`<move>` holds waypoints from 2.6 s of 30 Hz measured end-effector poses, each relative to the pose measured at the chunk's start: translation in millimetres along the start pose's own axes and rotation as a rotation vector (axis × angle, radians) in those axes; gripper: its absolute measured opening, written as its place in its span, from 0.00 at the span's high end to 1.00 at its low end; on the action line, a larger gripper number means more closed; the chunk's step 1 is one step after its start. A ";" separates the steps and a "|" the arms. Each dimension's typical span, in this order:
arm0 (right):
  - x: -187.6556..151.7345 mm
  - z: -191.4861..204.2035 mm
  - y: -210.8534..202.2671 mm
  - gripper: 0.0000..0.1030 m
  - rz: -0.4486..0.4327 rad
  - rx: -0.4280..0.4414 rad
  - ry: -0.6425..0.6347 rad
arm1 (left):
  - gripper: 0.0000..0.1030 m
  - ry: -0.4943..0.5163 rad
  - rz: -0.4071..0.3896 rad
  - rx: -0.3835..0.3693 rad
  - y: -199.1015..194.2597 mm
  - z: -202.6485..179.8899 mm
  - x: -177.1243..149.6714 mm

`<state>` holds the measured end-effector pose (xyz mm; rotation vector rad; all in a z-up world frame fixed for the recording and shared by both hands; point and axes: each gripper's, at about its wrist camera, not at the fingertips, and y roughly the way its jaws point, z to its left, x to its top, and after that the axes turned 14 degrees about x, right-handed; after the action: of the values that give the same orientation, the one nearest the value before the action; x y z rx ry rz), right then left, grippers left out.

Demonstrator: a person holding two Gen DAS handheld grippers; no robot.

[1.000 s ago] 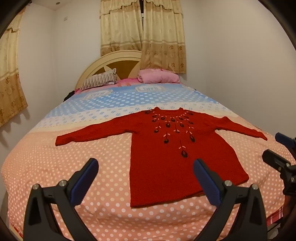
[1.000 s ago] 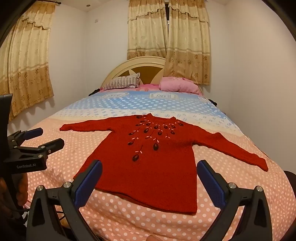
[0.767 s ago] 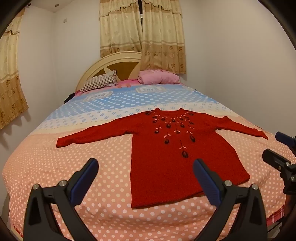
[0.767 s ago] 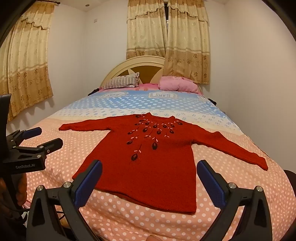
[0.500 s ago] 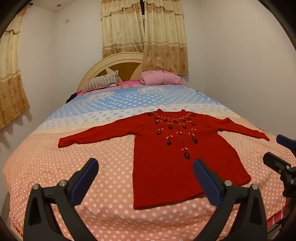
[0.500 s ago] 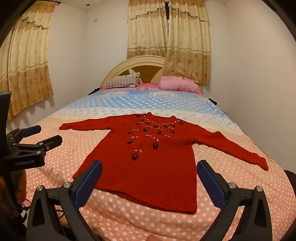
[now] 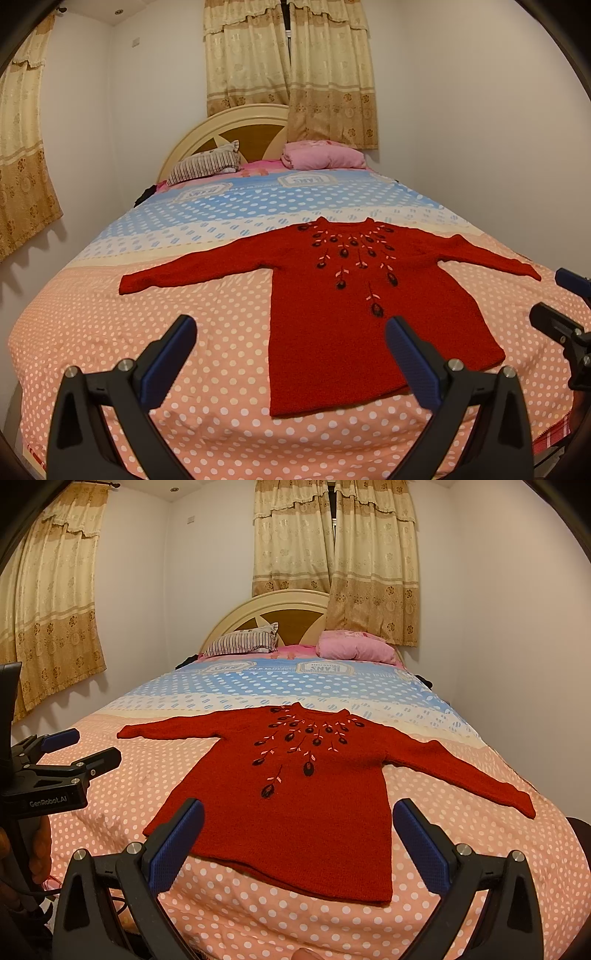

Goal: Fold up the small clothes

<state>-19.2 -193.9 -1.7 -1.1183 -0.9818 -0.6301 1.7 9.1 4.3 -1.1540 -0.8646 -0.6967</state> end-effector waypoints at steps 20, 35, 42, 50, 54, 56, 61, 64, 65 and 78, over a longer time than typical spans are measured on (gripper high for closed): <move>-0.5 -0.7 0.3 0.01 -0.001 -0.004 0.003 | 0.00 -0.001 0.000 0.011 1.2 -1.3 -0.7; -3.7 -3.1 5.1 0.01 0.007 0.000 0.011 | 0.00 -0.002 0.003 0.015 3.9 2.6 -1.8; -4.2 -3.2 6.5 0.01 0.011 0.000 0.016 | 0.00 -0.003 0.004 0.016 5.1 3.5 -2.2; -4.5 -3.4 6.6 0.01 0.011 0.000 0.017 | 0.00 -0.004 0.004 0.017 5.6 3.4 -3.0; -4.9 -5.8 7.1 0.01 0.011 -0.003 0.021 | 0.00 -0.002 0.005 0.018 6.2 3.1 -3.7; -5.0 -7.5 8.3 0.01 0.011 -0.002 0.025 | 0.00 -0.001 0.004 0.018 6.3 3.4 -3.8; -6.3 -11.9 15.8 0.01 0.022 -0.006 0.029 | 0.00 0.004 0.013 0.029 11.6 4.6 -6.1; -7.5 -16.2 22.9 0.01 0.028 -0.016 0.030 | 0.00 0.011 0.018 0.038 17.7 4.6 -6.3; -7.9 -18.9 26.0 0.01 0.031 -0.022 0.031 | 0.00 0.012 0.021 0.040 20.6 4.4 -6.3; -16.8 -81.2 71.5 0.01 0.104 -0.083 0.129 | 0.00 0.074 0.062 0.015 68.8 -18.4 1.5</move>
<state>58.8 -246.6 -57.6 -1.1789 -0.7885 -0.6551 63.9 9.9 -30.4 -1.1301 -0.7674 -0.6767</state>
